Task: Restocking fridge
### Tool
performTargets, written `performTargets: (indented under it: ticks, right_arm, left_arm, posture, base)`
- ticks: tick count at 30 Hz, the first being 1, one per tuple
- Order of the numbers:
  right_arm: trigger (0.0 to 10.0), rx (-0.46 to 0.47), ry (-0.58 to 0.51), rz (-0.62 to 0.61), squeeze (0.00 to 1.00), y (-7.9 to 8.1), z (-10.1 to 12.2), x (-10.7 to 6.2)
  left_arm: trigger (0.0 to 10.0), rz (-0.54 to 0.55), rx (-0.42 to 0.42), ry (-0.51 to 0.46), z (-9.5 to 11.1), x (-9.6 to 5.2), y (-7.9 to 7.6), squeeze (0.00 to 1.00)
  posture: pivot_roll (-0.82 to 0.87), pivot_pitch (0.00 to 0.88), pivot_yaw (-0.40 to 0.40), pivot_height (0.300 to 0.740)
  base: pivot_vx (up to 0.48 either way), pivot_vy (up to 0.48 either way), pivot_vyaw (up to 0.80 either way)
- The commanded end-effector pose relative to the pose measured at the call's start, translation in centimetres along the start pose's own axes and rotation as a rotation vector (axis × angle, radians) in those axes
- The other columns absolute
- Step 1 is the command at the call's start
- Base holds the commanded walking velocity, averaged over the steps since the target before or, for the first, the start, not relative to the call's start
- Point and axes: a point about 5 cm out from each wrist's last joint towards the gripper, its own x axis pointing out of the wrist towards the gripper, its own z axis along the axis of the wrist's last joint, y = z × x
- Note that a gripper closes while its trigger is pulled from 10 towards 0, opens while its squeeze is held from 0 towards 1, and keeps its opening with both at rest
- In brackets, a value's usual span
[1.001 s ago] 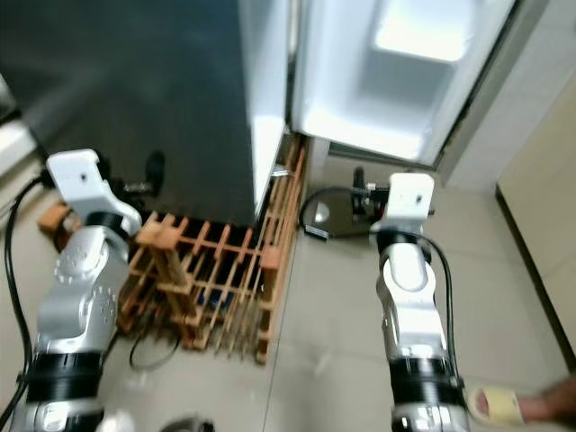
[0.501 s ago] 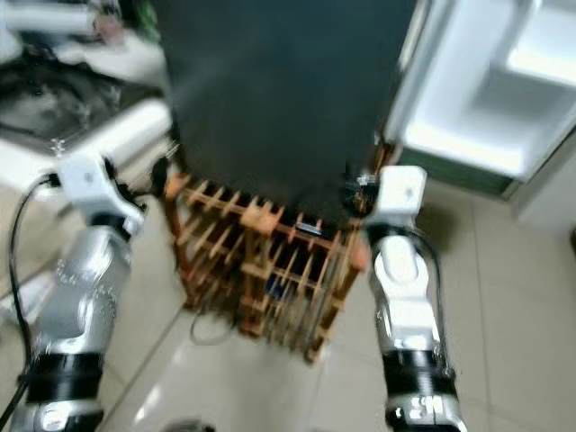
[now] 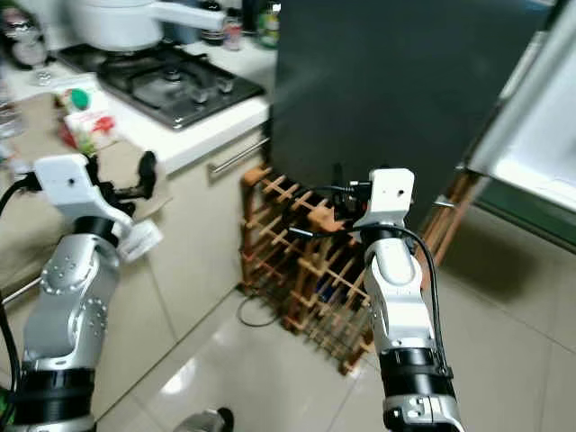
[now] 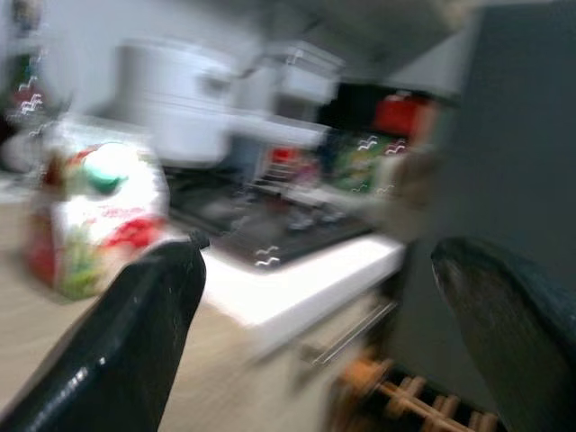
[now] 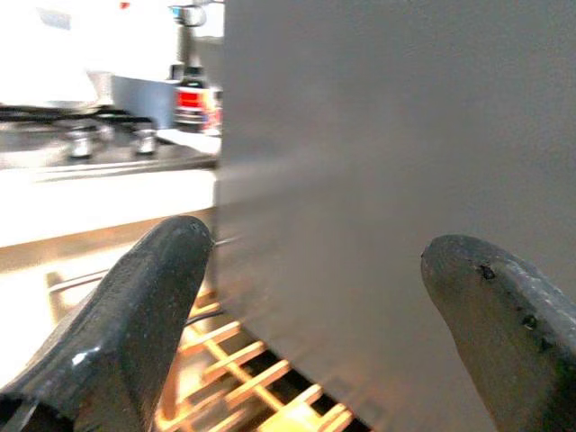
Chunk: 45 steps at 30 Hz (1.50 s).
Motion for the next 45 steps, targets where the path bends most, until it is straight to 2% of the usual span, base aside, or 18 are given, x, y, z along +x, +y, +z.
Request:
performTargets:
  ticks: [1, 2, 4, 7, 10, 14, 15, 16, 17, 19, 21, 25, 29, 31, 34, 39, 41, 45]
  right_arm:
    - [10.0, -0.010, -0.013, -0.018, 0.00, -0.6, 0.2, -0.1]
    - [10.0, -0.015, -0.017, -0.034, 0.01, -0.8, 0.2, -0.2]
    - [10.0, -0.023, -0.010, -0.038, 0.00, -0.9, 0.1, -0.3]
    - [10.0, -0.025, 0.004, -0.054, 0.00, -1.0, -0.2, -0.4]
    - [10.0, -0.009, -0.007, -0.044, 0.00, -0.9, -0.1, -0.4]
    - [10.0, -0.006, -0.009, -0.032, 0.00, -0.5, 0.0, -0.3]
    - [10.0, -0.006, -0.009, -0.032, 0.00, -0.5, 0.0, -0.3]
    - [10.0, -0.004, -0.011, -0.022, 0.00, -0.3, 0.1, -0.2]
    - [10.0, -0.009, -0.013, -0.009, 0.00, -0.1, 0.1, -0.1]
    - [10.0, -0.012, -0.014, -0.005, 0.00, 0.0, 0.1, -0.1]
    - [10.0, -0.012, -0.019, 0.000, 0.00, -0.1, 0.3, 0.1]
    - [10.0, -0.014, -0.020, 0.005, 0.02, -0.2, 0.3, 0.2]
    - [10.0, -0.017, -0.020, 0.025, 0.05, 0.1, 0.4, 0.5]
    - [10.0, -0.019, -0.024, 0.036, 0.09, 0.3, 0.5, 0.7]
    - [10.0, -0.020, -0.026, 0.043, 0.11, 0.4, 0.5, 0.9]
    - [10.0, -0.008, -0.024, 0.065, 0.11, 0.7, 0.5, 0.9]
    - [10.0, 0.009, -0.016, 0.079, 0.12, 1.0, 0.3, 0.8]
    - [10.0, 0.050, -0.009, 0.108, 0.13, 1.6, 0.0, 0.5]
  left_arm:
    - [10.0, -0.077, 0.015, -0.008, 0.2, -0.1, -1.2, 0.00]
    - [10.0, -0.120, 0.011, -0.024, 0.5, -0.1, -1.9, 0.00]
    - [10.0, -0.138, 0.002, -0.025, 0.7, 0.0, -2.2, 0.00]
    - [10.0, -0.122, 0.069, -0.036, 0.9, 0.0, -2.2, 0.00]
    - [10.0, -0.093, 0.034, -0.020, 0.8, 0.0, -1.8, 0.00]
    - [10.0, 0.078, 0.012, 0.048, -0.5, 0.2, 0.5, 0.00]
    - [10.0, 0.078, 0.012, 0.048, -0.5, 0.2, 0.5, 0.00]
    - [10.0, 0.191, 0.011, 0.096, -1.5, 0.0, 2.2, 0.00]
    - [10.0, 0.263, 0.045, 0.134, -2.2, -0.4, 3.5, 0.00]
    - [10.0, 0.280, 0.054, 0.143, -2.4, -0.6, 3.8, 0.00]
    - [10.0, 0.327, 0.084, 0.162, -2.7, -1.2, 4.8, 0.00]
    - [10.0, 0.333, 0.117, 0.154, -2.5, -1.7, 4.8, 0.00]
    - [10.0, 0.350, 0.104, 0.139, -2.3, -1.6, 4.6, 0.00]
    - [10.0, 0.360, 0.091, 0.142, -2.3, -1.4, 4.7, 0.00]
    - [10.0, 0.353, 0.098, 0.156, -2.4, -1.2, 4.6, 0.00]
    - [10.0, 0.330, 0.131, 0.124, -1.8, -0.6, 4.4, 0.00]
    - [10.0, 0.325, 0.158, 0.106, -1.4, -0.4, 4.3, 0.00]
    - [10.0, 0.328, 0.159, 0.090, -1.1, -0.4, 4.3, 0.00]
  posture:
    - [-0.01, 0.000, -0.045, 0.740]
    - [-0.01, 0.000, -0.045, 0.740]
    - [-0.01, 0.000, -0.046, 0.740]
    - [-0.01, 0.000, -0.046, 0.740]
    - [-0.01, 0.000, -0.040, 0.740]
    - [-0.02, 0.000, -0.036, 0.740]
    - [-0.02, 0.000, -0.036, 0.740]
    - [-0.02, 0.000, -0.036, 0.740]
    - [-0.02, 0.000, -0.036, 0.740]
    - [-0.02, 0.000, -0.036, 0.740]
    - [-0.02, 0.000, -0.039, 0.740]
    - [-0.01, 0.000, -0.050, 0.740]
    - [0.00, 0.000, -0.053, 0.740]
    - [0.00, 0.000, -0.056, 0.740]
    - [0.00, 0.000, -0.056, 0.740]
    - [0.00, 0.000, -0.057, 0.740]
    - [0.00, 0.000, -0.057, 0.740]
    - [0.00, 0.000, -0.055, 0.740]
  base:
    - [0.000, 0.000, 0.61]
    - [0.000, 0.000, 0.61]
    - [0.000, 0.000, 0.27]
    - [0.000, 0.000, 0.00]
    - [0.000, -0.114, 0.19]
    - [0.000, -0.480, 0.73]
    - [0.000, -0.480, 0.69]
    - [0.000, -0.480, 0.67]
    - [0.000, -0.480, 0.66]
    - [0.000, -0.480, 0.66]
    - [0.000, -0.480, 0.66]
    - [0.000, -0.480, 0.66]
    - [0.000, -0.377, 0.65]
    - [0.000, 0.000, 0.65]
    - [0.000, 0.000, 0.64]
    - [0.000, 0.000, 0.63]
    - [0.000, 0.000, 0.62]
    - [0.000, 0.000, 0.61]
